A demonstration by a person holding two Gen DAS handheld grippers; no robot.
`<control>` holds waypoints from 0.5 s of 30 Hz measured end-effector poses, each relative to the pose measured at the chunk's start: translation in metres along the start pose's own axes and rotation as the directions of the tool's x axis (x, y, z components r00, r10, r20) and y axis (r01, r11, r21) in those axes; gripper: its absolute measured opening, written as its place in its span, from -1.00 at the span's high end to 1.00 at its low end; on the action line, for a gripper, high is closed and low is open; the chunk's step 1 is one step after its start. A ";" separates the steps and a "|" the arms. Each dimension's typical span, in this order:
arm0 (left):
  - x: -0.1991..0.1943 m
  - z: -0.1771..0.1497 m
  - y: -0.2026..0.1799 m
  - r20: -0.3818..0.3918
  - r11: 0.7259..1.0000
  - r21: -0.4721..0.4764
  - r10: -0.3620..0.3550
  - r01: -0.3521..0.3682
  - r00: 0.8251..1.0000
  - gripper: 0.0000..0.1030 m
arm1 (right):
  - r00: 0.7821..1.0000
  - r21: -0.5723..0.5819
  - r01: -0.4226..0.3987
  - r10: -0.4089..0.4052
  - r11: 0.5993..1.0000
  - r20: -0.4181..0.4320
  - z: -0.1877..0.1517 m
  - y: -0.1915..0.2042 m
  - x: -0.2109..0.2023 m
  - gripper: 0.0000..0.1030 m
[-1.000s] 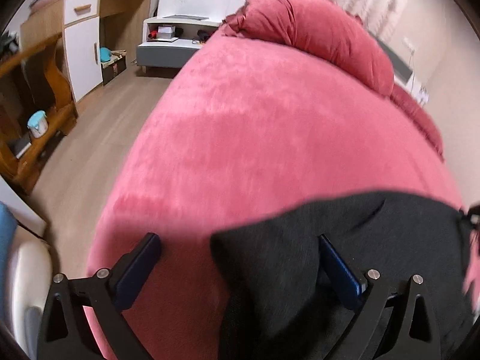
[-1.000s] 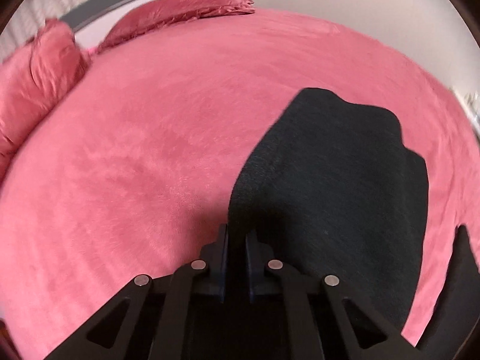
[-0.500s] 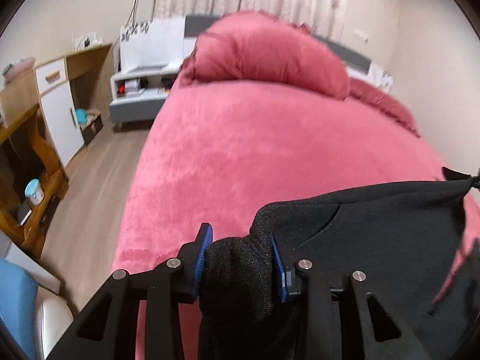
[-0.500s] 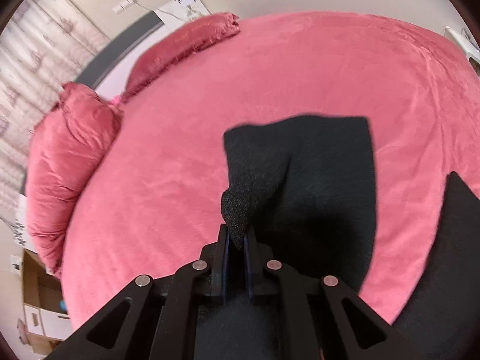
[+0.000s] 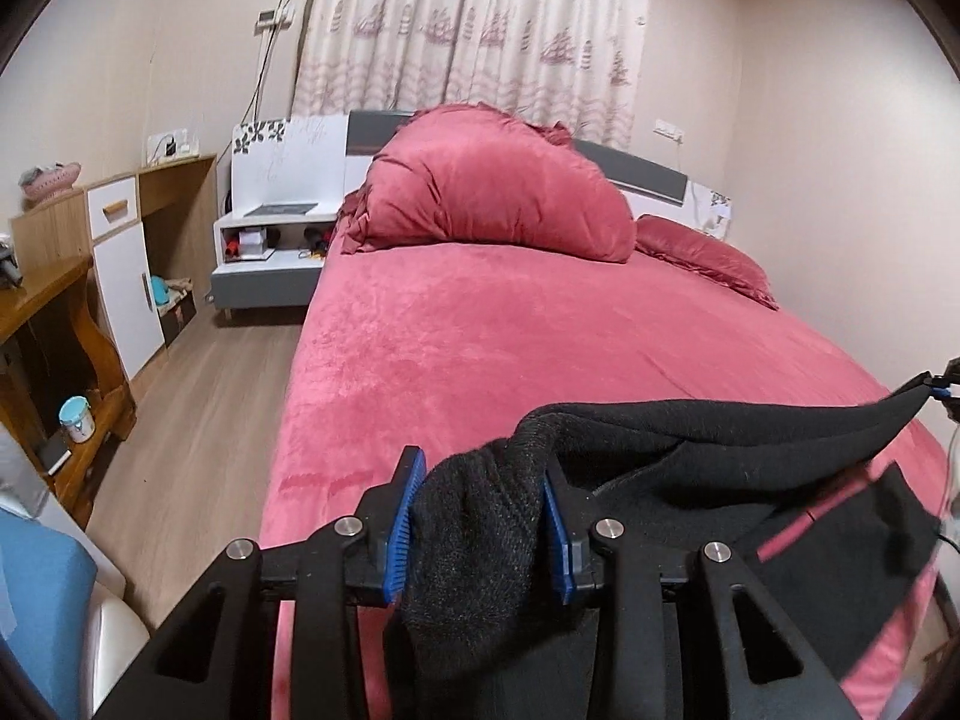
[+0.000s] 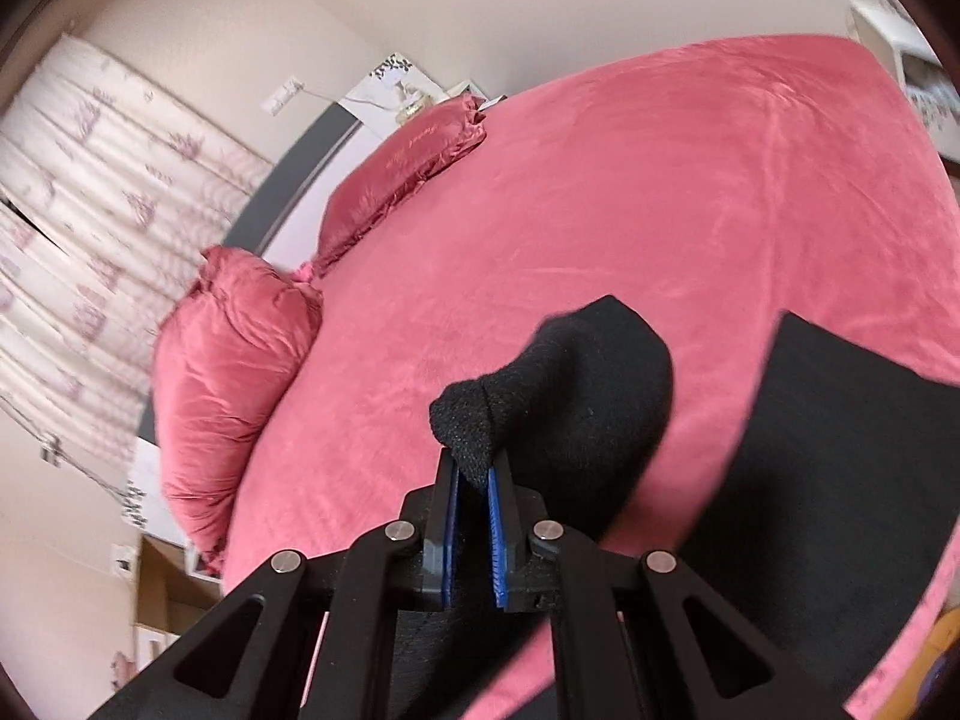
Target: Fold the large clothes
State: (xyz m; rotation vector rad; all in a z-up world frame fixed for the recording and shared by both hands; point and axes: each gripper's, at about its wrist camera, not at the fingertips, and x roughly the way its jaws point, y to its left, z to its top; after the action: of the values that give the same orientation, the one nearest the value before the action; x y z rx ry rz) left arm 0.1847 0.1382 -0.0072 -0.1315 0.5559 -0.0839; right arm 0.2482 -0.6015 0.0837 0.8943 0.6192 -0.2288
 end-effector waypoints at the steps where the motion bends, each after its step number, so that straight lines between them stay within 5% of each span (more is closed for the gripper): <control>1: -0.011 -0.009 -0.001 0.003 1.000 0.007 -0.002 0.002 1.000 0.29 | 1.000 0.004 -0.008 0.008 1.000 0.003 -0.005 -0.008 -0.008 0.85; 7: -0.038 -0.075 -0.006 -0.055 0.999 0.050 0.018 -0.015 0.998 0.26 | 0.997 0.123 -0.060 0.053 0.991 0.058 -0.062 -0.102 -0.059 0.84; 12: -0.011 -0.130 -0.004 -0.258 0.996 0.075 0.064 -0.046 0.964 0.00 | 0.999 0.314 0.041 -0.038 0.949 -0.017 -0.123 -0.197 -0.041 0.84; 15: -0.010 -0.130 -0.002 -0.281 0.998 0.045 0.062 -0.051 0.958 -0.10 | 0.997 0.377 0.079 -0.070 0.923 -0.038 -0.147 -0.227 -0.034 0.79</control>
State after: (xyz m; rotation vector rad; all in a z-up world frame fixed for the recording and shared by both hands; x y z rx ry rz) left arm 0.1067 0.1242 -0.1110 -0.0669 0.8430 -0.0573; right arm 0.0629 -0.6282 -0.1142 1.2489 0.6430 -0.4165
